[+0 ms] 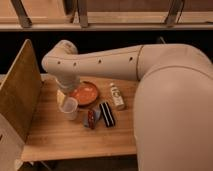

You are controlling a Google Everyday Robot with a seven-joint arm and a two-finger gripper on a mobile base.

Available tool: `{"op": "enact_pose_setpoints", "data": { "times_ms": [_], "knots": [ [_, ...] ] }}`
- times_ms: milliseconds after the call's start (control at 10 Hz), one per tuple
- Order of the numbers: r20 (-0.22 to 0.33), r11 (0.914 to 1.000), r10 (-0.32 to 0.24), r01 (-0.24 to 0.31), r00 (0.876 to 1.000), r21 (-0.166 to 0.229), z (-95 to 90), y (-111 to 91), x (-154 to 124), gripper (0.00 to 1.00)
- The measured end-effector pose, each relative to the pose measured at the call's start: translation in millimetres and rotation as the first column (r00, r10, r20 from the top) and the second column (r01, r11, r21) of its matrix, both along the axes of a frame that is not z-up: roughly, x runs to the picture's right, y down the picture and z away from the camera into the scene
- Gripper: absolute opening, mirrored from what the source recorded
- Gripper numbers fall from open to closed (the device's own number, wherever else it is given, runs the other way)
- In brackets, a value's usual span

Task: Move the arm in a circular motion

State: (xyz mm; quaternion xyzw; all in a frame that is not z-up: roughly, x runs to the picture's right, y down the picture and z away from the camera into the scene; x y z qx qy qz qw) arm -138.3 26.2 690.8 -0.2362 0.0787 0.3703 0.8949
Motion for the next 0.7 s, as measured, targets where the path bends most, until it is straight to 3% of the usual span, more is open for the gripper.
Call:
{"op": "enact_pose_setpoints", "data": {
  "times_ms": [100, 200, 300, 500, 700],
  "knots": [
    [-0.076, 0.9982, 0.056, -0.054, 0.996, 0.024, -8.3, -5, 32, 0.80],
    [-0.147, 0.9933, 0.109, -0.102, 0.983, 0.053, -13.9, -11, 64, 0.80],
    [-0.233, 0.9823, 0.180, -0.162, 0.956, 0.094, -19.3, -20, 106, 0.80],
    [-0.357, 0.9548, 0.289, -0.241, 0.888, 0.174, -21.4, -42, 177, 0.80],
    [-0.385, 0.9380, 0.335, -0.265, 0.860, 0.223, -1.7, -65, 202, 0.80]
  ]
}}
